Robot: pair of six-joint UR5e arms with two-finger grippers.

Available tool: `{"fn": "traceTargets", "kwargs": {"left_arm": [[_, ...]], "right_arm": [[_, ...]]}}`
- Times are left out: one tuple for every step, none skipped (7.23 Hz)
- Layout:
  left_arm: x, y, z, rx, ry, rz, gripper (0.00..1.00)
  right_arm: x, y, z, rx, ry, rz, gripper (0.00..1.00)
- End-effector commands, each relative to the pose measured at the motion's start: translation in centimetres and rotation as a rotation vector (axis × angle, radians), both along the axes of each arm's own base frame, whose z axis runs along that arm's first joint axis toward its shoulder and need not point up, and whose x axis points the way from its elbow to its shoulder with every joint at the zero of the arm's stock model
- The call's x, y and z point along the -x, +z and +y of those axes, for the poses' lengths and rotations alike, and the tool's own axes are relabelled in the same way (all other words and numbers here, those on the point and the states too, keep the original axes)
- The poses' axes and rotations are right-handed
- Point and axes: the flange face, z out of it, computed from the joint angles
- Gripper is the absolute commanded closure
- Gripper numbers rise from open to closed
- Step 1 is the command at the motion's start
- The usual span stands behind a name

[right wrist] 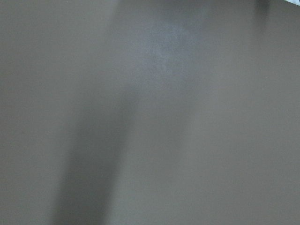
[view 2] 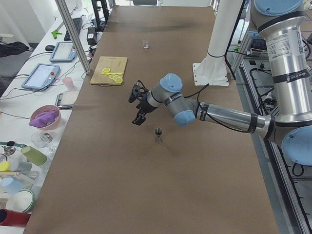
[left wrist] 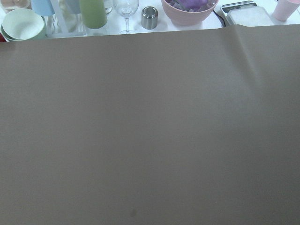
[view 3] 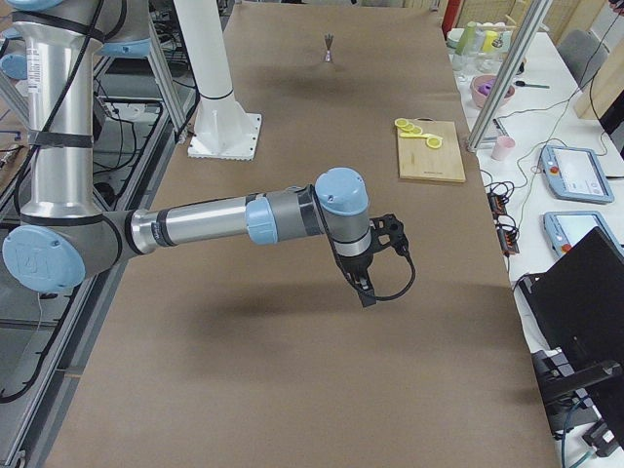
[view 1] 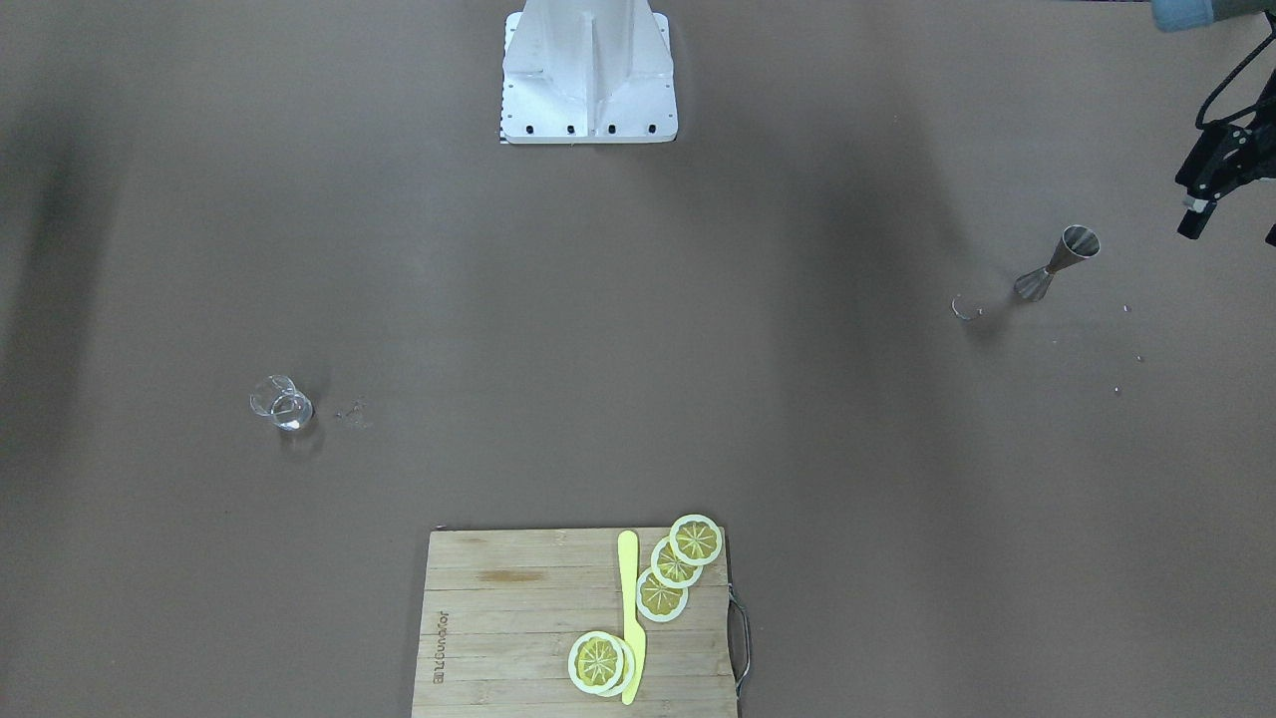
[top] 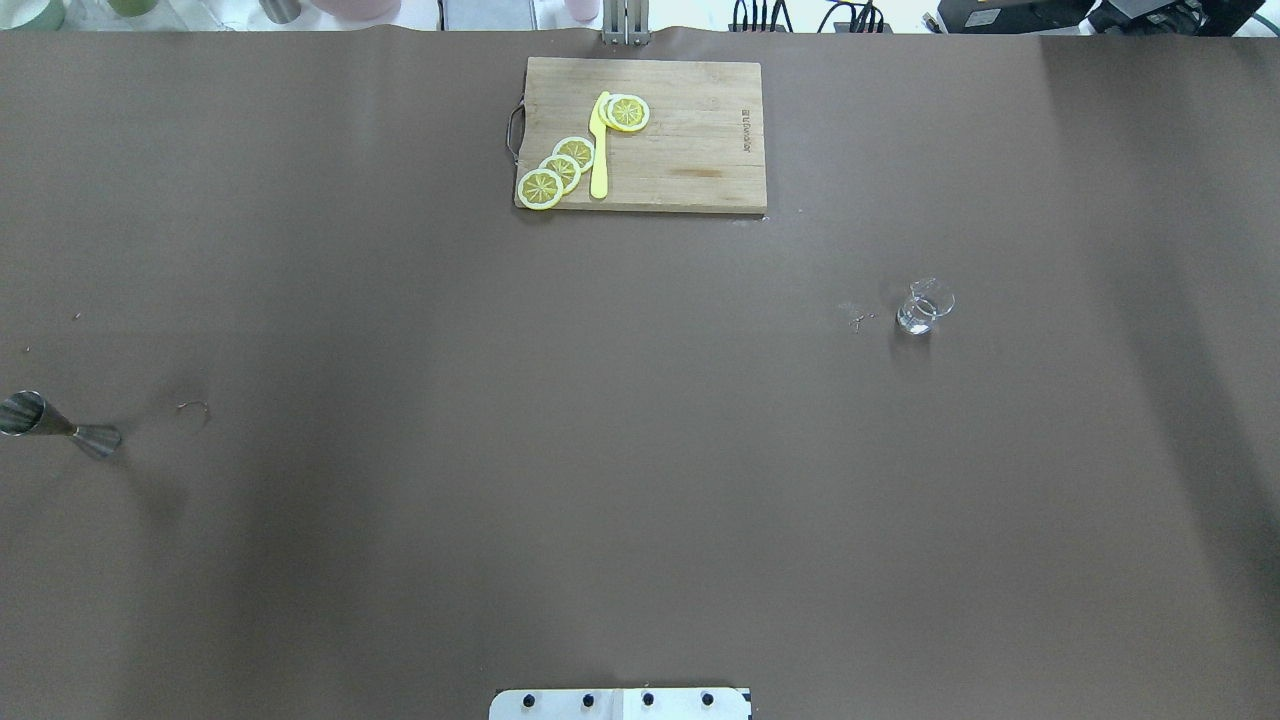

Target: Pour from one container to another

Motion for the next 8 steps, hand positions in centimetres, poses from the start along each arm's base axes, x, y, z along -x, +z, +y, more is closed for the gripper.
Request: {"fn": "traceTargets", "kwargs": {"left_arm": [[-1.2,0.8,2.7,-0.095,-0.084,-0.021,0.03],[-1.3,1.3,4.2,-0.122,-0.101,-0.006,0.03],[-1.0,1.8,5.5,-0.144,-0.109,0.006,0.03],[-0.6,2.3,6.9,-0.176,-0.114,0.013,0.03],[-0.6,2.9,8.3,-0.213,-0.128,0.012,0.03],[-0.4,3.3,9.0,-0.237,-0.137,0.018,0.03],[-0.2,4.0,9.5,-0.249,-0.156,0.014,0.03],[-0.3,5.0,9.6,-0.244,-0.198,0.024,0.03]], "right_arm": [[2.0,-0.4,0.0,-0.057,-0.048,-0.033,0.0],[2.8,-1.3,-0.2,-0.121,-0.073,-0.052,0.0],[3.7,-1.2,0.3,-0.161,-0.092,-0.071,0.0],[6.0,-2.3,-0.3,-0.202,-0.141,-0.091,0.0],[7.2,-2.7,-0.2,-0.251,-0.171,-0.086,0.0],[7.5,-3.8,0.0,-0.334,-0.172,-0.102,0.0],[10.7,-5.2,-0.3,-0.339,-0.192,-0.138,0.0],[14.9,-7.0,-0.6,-0.336,-0.205,-0.192,0.0]]}}
